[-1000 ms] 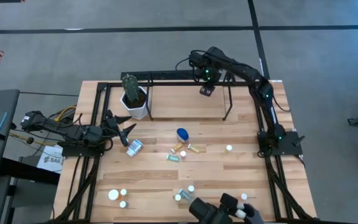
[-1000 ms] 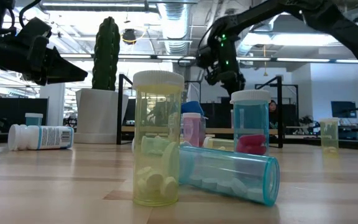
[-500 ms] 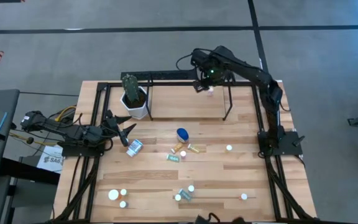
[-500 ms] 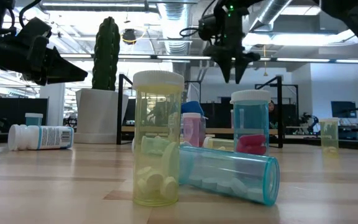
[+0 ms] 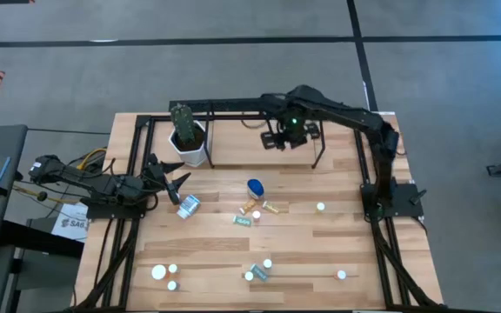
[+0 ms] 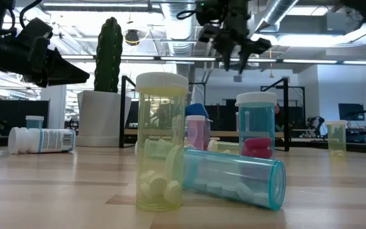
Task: Pick and place medicine bottles onto shelf by color
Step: Put the yellow pill bottle on the shelf
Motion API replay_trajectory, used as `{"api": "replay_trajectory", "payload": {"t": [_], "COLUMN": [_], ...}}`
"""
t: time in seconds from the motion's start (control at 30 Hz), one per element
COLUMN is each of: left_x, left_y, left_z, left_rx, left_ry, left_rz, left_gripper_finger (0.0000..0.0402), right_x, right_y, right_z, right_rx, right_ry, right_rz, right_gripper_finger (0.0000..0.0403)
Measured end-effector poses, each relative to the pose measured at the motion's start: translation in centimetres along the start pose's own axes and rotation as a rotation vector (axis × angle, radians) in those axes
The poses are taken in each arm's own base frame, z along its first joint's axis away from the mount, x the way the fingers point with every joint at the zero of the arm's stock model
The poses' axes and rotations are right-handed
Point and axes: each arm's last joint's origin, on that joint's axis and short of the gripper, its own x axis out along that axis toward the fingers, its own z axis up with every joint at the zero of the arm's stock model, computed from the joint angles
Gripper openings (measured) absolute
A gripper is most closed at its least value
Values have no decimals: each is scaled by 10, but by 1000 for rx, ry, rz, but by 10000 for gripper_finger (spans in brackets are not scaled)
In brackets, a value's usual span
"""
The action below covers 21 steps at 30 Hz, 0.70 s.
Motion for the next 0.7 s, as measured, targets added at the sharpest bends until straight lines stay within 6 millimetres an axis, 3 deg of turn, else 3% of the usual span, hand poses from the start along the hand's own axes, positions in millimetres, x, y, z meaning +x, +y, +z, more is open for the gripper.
{"api": "replay_trajectory", "payload": {"t": [0.37, 0.53, 0.7], "left_x": [0, 0, 0], "left_y": [0, 0, 0], "left_z": [0, 0, 0], "left_rx": [0, 0, 0], "left_ry": [0, 0, 0], "left_rz": [0, 0, 0], "left_gripper_finger": [196, 196, 196], "right_x": [46, 62, 80], "right_y": [-61, -76, -87], "right_z": [-76, -94, -106], "right_rx": [104, 33, -108], "right_ry": [220, 206, 176], "right_rz": [-105, 16, 14], "right_gripper_finger": [173, 175, 183]}}
